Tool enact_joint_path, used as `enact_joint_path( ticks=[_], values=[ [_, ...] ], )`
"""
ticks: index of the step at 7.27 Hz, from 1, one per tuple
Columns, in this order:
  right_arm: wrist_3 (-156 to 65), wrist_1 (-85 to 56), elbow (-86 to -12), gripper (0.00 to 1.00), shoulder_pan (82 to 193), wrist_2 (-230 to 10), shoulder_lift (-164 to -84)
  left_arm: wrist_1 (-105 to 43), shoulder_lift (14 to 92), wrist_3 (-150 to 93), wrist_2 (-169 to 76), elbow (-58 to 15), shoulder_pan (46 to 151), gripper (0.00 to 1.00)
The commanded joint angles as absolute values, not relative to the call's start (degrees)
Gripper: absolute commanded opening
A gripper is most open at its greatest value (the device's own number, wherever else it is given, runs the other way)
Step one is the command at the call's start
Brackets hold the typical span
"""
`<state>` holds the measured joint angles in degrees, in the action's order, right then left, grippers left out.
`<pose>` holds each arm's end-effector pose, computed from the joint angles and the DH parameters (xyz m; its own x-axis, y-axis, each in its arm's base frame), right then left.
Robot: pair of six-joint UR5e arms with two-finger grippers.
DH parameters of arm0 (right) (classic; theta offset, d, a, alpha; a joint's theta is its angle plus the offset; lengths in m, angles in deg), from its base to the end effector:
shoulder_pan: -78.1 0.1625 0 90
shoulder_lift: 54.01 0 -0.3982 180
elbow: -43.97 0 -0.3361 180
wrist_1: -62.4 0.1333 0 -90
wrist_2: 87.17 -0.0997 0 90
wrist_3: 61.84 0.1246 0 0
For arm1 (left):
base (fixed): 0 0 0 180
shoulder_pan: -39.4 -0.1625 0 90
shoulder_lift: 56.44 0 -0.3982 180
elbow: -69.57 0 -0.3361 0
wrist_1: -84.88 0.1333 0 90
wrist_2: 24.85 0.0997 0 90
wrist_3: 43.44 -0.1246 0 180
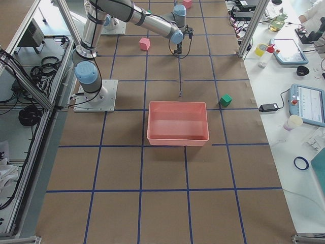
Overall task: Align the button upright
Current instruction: 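Carry the switch to the table center and set it down with the right gripper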
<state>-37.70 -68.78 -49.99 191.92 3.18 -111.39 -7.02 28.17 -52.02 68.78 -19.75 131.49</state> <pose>0.3611 -0.4898 0.1814 -0.9996 0.0048 -0.0272 0.0068 0.9971 -0.0757 -0.1401 -0.4004 0.4777 -0.9809 0.1801 -0.0733 0.1848 0.9808 -0.0625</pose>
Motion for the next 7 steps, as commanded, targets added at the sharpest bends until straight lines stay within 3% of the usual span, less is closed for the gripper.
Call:
enact_joint_path(
  ticks=[1,2,4,7],
  values=[
    [-38.11,-68.64,-50.94,0.67,191.92,3.27,-111.84,-6.44,29.50,-51.27,67.80,-19.55,131.43,1.00],
    [-38.20,-68.99,-51.91,0.81,191.84,3.70,-112.19,-5.92,30.38,-51.35,67.44,-20.25,131.42,1.00],
    [-39.42,-68.56,-51.83,0.99,191.83,3.88,-114.99,-5.74,31.61,-50.65,67.44,-20.95,131.77,1.00],
    [-48.72,-59.97,-50.95,1.00,187.99,4.84,-123.50,-3.63,30.22,-40.84,67.53,-24.20,133.69,1.00]
  ],
)
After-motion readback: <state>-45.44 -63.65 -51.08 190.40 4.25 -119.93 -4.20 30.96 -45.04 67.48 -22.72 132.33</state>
